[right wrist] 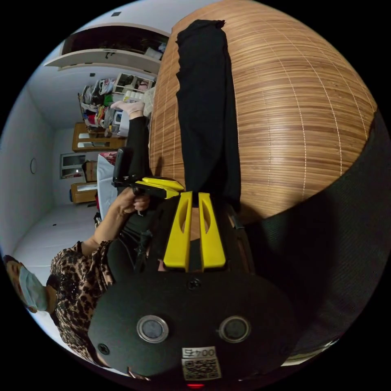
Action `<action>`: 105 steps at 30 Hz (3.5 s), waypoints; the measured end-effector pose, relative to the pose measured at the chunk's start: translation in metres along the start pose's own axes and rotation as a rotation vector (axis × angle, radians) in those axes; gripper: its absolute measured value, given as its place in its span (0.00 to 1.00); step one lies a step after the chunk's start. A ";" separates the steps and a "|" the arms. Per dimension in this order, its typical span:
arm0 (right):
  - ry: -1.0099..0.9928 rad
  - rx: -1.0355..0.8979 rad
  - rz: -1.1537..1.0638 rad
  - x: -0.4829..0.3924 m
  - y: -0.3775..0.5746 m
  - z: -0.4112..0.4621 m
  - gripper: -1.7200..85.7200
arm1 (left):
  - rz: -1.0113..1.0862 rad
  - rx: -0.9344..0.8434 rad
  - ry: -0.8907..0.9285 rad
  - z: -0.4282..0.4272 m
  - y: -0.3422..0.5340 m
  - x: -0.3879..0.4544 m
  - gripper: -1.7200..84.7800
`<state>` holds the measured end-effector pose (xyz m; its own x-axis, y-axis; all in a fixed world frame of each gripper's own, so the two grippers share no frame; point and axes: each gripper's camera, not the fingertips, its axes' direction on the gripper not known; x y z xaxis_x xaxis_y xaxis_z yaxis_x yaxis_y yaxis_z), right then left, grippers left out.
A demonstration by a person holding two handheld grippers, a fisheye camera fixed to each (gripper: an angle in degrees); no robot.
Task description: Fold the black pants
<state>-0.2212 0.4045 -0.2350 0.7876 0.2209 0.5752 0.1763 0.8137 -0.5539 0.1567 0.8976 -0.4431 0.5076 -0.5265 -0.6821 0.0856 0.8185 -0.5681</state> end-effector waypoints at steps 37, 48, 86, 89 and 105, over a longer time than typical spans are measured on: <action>0.112 0.030 0.054 0.011 0.035 -0.011 0.07 | 0.004 -0.018 -0.018 0.044 -0.013 -0.023 0.09; 0.229 0.045 0.121 0.006 0.032 -0.008 0.06 | -0.006 -0.019 -0.011 0.060 -0.012 -0.024 0.08; 0.217 0.071 0.146 -0.032 0.000 0.020 0.10 | -0.113 0.051 0.110 0.132 0.000 -0.008 0.06; 0.225 0.068 0.150 -0.037 -0.002 0.023 0.10 | -0.078 0.073 0.101 0.127 0.005 0.004 0.04; 0.273 -0.029 0.158 -0.062 -0.027 0.048 0.11 | -0.133 0.073 0.050 0.135 0.020 -0.006 0.04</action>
<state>-0.3032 0.3948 -0.2265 0.9353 0.1873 0.3002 0.0533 0.7641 -0.6429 0.2711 0.9487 -0.3879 0.4446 -0.6406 -0.6260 0.2124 0.7544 -0.6211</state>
